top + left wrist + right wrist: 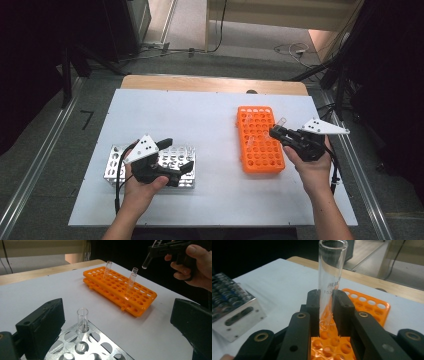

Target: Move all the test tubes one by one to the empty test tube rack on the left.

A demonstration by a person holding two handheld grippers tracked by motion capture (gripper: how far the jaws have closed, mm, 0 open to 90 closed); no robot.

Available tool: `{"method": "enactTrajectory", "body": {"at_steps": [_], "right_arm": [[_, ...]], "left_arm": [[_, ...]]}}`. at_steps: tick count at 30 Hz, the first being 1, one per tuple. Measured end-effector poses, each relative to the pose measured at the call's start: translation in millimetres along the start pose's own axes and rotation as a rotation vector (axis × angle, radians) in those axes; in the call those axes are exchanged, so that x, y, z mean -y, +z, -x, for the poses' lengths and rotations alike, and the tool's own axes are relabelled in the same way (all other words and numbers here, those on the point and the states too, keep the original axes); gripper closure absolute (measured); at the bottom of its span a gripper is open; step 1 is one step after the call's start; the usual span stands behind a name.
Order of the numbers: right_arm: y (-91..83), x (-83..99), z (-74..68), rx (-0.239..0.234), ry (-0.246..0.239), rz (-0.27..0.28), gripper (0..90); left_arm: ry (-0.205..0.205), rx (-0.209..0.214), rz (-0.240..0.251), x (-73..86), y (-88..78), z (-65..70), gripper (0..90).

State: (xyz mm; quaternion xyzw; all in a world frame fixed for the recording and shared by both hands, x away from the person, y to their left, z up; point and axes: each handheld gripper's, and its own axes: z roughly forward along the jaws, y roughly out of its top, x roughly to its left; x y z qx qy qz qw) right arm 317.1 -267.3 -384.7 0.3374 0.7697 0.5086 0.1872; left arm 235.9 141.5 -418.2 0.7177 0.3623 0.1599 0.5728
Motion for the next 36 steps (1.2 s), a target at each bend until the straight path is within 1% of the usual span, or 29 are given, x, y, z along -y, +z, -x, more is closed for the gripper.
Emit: {"method": "enactTrajectory", "body": {"at_steps": [1,2,3,4,5,6,7,9,10,11,12,15,19,21,22,26,27,28,31,36], "right_arm": [[0.0,0.0,0.0,0.0,0.0,0.0,74.3],[0.5,-0.9,-3.7,-0.007,-0.007,-0.005,74.3],[2.4,-2.2,-11.5,-0.031,-0.015,-0.01,74.3],[2.4,-2.2,-11.5,-0.031,-0.015,-0.01,74.3],[3.8,-2.7,-15.5,-0.039,-0.023,-0.013,74.3],[6.7,-3.5,-22.9,-0.06,-0.035,-0.018,74.3],[6.7,-3.5,-22.9,-0.06,-0.035,-0.018,74.3],[9.9,-3.8,-29.5,-0.077,-0.045,-0.023,74.3],[13.0,-3.7,-35.6,-0.095,-0.054,-0.029,74.3],[13.0,-3.7,-35.6,-0.095,-0.054,-0.029,74.3],[14.6,-3.5,-38.4,-0.105,-0.064,-0.033,74.3],[19.3,-1.9,-46.7,-0.13,-0.063,-0.042,74.3],[26.7,0.9,-57.2,-0.157,-0.082,-0.061,74.3],[32.4,3.3,-65.1,-0.176,-0.091,-0.074,74.3],[32.4,3.3,-65.1,-0.176,-0.091,-0.074,74.3],[39.9,6.8,-75.0,-0.202,-0.109,-0.094,74.3],[43.6,8.9,-80.3,-0.215,-0.113,-0.105,74.3],[43.6,8.9,-80.3,-0.215,-0.113,-0.105,74.3],[49.0,11.6,-88.8,-0.235,-0.129,-0.119,74.3],[56.0,15.2,-102.0,-0.268,-0.151,-0.136,74.3]], "left_arm": [[0.0,0.0,0.001,-0.1,-0.1,0.0,0.0],[-0.001,0.0,0.001,-0.2,-0.2,0.2,0.0],[-0.002,0.001,0.003,-0.2,-0.1,0.5,0.0],[-0.001,0.003,0.002,-0.3,0.0,0.8,0.0],[0.001,0.003,0.001,-0.5,0.0,1.3,0.0],[0.003,0.003,-0.002,-0.7,0.0,1.7,0.0],[0.004,0.006,0.001,-0.8,0.4,2.3,0.0],[0.006,0.008,0.0,-1.2,0.8,3.7,0.0],[0.007,0.012,0.002,-1.3,1.2,4.3,0.0],[0.011,0.011,-0.001,-1.6,1.2,4.8,0.0],[0.012,0.012,-0.001,-1.8,1.3,5.3,0.0],[0.013,0.016,0.002,-2.4,2.1,7.2,0.0],[0.02,0.023,-0.001,-3.7,3.3,10.9,0.0],[0.023,0.024,0.003,-4.2,4.3,12.7,0.4],[0.022,0.03,0.004,-4.6,4.7,13.4,0.4],[0.029,0.048,0.007,-5.9,7.1,16.3,3.9],[0.029,0.051,0.008,-6.3,7.8,17.5,5.6],[0.031,0.052,0.01,-6.7,8.6,18.8,5.6],[0.037,0.063,0.013,-8.0,10.4,22.6,7.9],[0.053,0.067,-0.003,-9.6,14.7,30.9,14.6]]}}
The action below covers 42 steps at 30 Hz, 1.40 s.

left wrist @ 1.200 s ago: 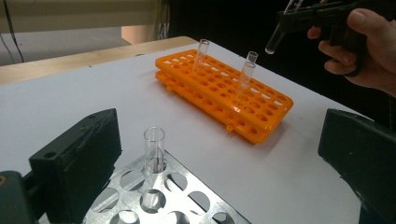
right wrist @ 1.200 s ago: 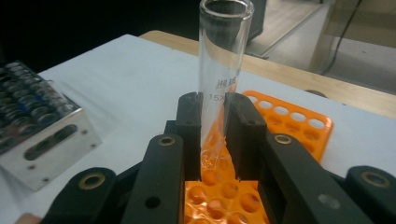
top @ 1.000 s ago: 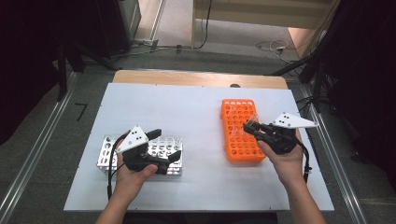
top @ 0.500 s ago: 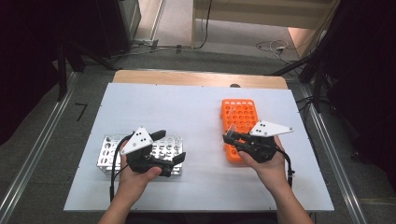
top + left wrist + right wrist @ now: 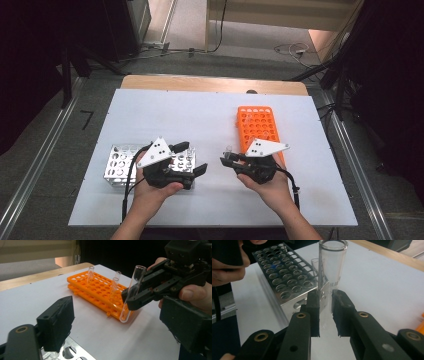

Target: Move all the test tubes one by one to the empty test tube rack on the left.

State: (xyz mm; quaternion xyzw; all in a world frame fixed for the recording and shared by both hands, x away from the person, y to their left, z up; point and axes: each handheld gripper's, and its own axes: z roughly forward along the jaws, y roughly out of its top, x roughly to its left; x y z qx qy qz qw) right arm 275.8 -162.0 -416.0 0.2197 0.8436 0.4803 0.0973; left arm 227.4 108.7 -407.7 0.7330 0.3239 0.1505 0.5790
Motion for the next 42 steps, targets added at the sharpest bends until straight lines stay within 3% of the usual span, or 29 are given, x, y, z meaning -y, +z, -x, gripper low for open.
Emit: {"method": "enactTrajectory", "body": {"at_steps": [12,24,30,42], "right_arm": [[13.1,-0.1,-16.4,-0.048,-0.037,-0.025,74.3],[21.1,-0.7,-29.9,-0.084,-0.065,-0.039,74.3],[22.0,-1.7,-33.6,-0.092,-0.071,-0.039,74.3],[22.2,-1.9,-34.8,-0.098,-0.07,-0.041,74.3]], "left_arm": [[0.024,0.013,-0.029,-1.2,12.5,15.8,37.5],[0.046,0.053,-0.042,0.4,16.9,20.7,59.8],[0.053,0.062,-0.04,0.9,17.8,22.0,67.1],[0.058,0.062,-0.039,1.0,17.4,21.7,73.2]]}}
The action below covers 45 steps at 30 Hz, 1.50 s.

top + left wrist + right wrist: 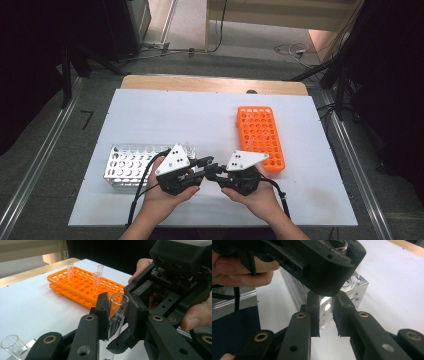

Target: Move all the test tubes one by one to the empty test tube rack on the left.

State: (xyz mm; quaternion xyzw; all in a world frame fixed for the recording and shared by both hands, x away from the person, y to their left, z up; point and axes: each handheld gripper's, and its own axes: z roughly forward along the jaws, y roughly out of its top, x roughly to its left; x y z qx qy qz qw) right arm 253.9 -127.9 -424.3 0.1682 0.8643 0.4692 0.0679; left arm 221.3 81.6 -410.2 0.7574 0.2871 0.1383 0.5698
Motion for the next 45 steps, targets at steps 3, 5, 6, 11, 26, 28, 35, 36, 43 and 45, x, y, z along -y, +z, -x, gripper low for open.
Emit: {"method": "enactTrajectory", "body": {"at_steps": [3,5,6,11,26,28,35,36,43,45], "right_arm": [[0.2,0.0,0.0,0.0,0.001,0.002,74.3],[0.1,0.0,-0.1,0.001,0.002,0.002,74.3],[0.0,0.0,-0.1,0.0,0.002,0.002,74.3],[-0.6,-0.3,0.2,0.0,0.002,0.007,74.2],[-5.4,0.3,3.2,-0.028,0.013,0.048,43.4],[-7.7,1.1,5.1,-0.02,0.027,0.061,37.3],[-17.5,6.9,12.1,0.03,0.054,0.09,9.8],[-19.5,8.3,13.2,0.038,0.06,0.089,6.5],[-37.9,19.4,23.0,0.069,0.08,0.112,0.0],[-43.8,22.9,25.6,0.078,0.085,0.117,0.0]], "left_arm": [[0.001,-0.002,0.001,0.0,-0.3,-0.1,73.6],[0.001,-0.006,0.004,0.0,-0.3,0.1,73.9],[0.002,-0.006,0.005,-0.1,-0.4,0.1,74.1],[0.005,-0.016,0.011,-0.6,-1.5,0.0,75.2],[-0.004,-0.058,0.038,-5.5,-11.5,-8.9,75.7],[-0.007,-0.065,0.047,-6.3,-13.6,-10.9,75.6],[-0.011,-0.098,0.061,-9.1,-22.3,-20.4,75.7],[-0.013,-0.105,0.061,-9.3,-23.6,-22.2,75.7],[-0.024,-0.139,0.083,-13.1,-32.8,-33.6,75.7],[-0.027,-0.15,0.088,-13.8,-35.4,-36.9,75.7]]}}
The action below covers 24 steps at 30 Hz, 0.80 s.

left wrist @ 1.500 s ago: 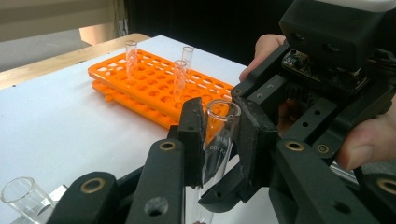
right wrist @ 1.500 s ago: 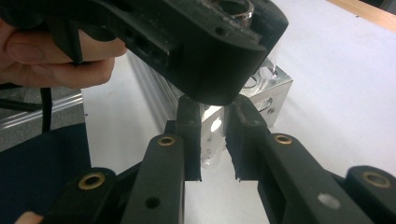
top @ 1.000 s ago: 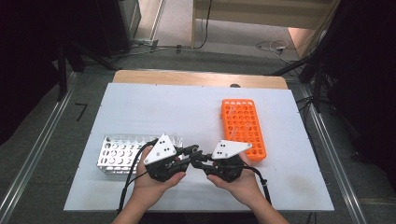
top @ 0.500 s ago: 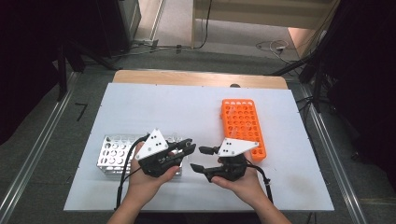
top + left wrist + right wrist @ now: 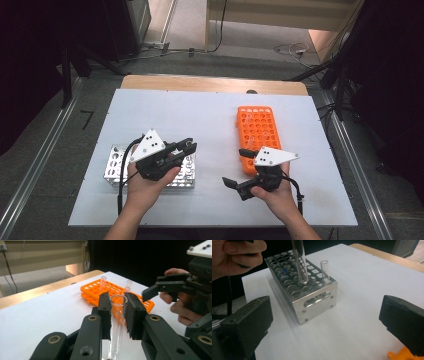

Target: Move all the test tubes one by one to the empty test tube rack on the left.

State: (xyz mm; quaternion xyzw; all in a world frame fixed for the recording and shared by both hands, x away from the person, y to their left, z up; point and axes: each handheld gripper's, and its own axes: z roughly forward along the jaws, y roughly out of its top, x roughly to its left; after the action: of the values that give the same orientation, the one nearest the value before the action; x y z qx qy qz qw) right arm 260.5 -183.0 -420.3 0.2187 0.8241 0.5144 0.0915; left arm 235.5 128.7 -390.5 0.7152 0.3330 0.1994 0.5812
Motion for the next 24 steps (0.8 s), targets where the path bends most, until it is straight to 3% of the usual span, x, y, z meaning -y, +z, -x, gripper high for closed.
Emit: {"method": "enactTrajectory", "body": {"at_steps": [11,24], "right_arm": [[-34.4,20.4,16.6,0.077,0.045,-0.003,0.0],[-70.0,38.7,31.0,0.151,0.081,0.007,0.0]], "left_arm": [[-0.014,-0.062,0.014,-0.8,-5.5,-18.2,75.7],[-0.026,-0.126,0.002,6.6,1.8,-37.7,75.8]]}}
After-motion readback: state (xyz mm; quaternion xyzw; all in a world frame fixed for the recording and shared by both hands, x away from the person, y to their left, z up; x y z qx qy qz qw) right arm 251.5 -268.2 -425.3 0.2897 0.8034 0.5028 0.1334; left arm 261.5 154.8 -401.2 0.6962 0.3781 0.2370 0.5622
